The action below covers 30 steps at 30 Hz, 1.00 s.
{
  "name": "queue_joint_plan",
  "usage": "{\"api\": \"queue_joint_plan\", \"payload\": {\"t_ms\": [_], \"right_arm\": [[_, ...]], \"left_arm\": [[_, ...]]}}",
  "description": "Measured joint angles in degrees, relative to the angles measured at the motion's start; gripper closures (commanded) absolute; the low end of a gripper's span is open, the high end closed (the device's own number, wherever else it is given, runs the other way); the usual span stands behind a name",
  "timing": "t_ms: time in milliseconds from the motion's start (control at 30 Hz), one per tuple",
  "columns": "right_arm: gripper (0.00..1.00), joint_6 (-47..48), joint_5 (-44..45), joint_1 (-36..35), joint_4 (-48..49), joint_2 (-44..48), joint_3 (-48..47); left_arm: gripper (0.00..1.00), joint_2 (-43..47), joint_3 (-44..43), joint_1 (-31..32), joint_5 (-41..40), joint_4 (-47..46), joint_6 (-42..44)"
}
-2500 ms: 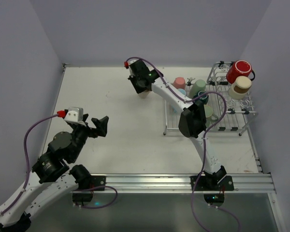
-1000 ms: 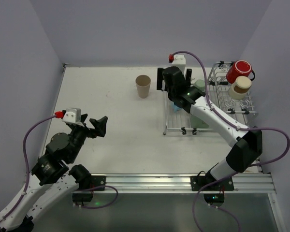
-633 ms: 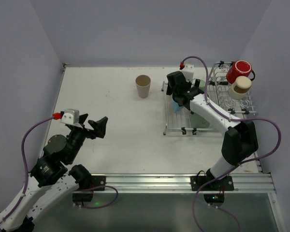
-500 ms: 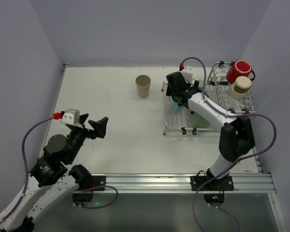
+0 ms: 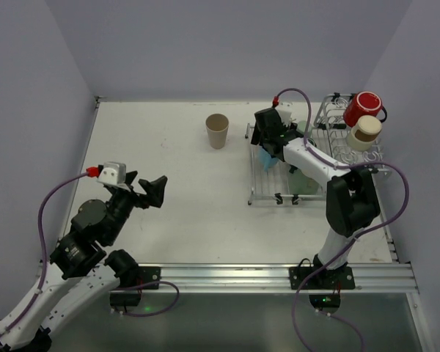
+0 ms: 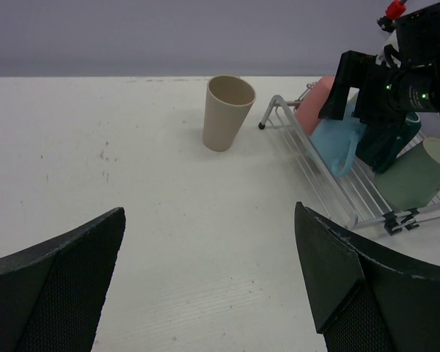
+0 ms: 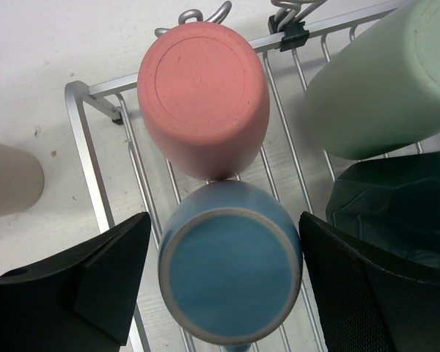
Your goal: Unload the cups from the dish rack
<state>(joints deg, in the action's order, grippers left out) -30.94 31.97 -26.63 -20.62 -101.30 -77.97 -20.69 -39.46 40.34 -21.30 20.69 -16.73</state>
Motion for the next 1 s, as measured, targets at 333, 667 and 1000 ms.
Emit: {"api": "queue_joint_plan", "payload": {"t_ms": [333,667,1000], "right_arm": [[0.28,-0.1,-1.7,0.5,1.4,-1.1,0.5],[0.62,1.7,-1.6,0.7,1.2,1.9,2.5],[0.7,3.1,-4.0,0.7,3.7,18.8,4.7]], "left_arm": [[0.0,-1.0,0.0,-0.6,0.0,0.0,-0.1],[0.0,-5.1,-0.1,-0.6,4.7,-0.1,-2.2],[0.0,-11.0,0.0,-0.7,15.4,-8.3,-10.0]]}}
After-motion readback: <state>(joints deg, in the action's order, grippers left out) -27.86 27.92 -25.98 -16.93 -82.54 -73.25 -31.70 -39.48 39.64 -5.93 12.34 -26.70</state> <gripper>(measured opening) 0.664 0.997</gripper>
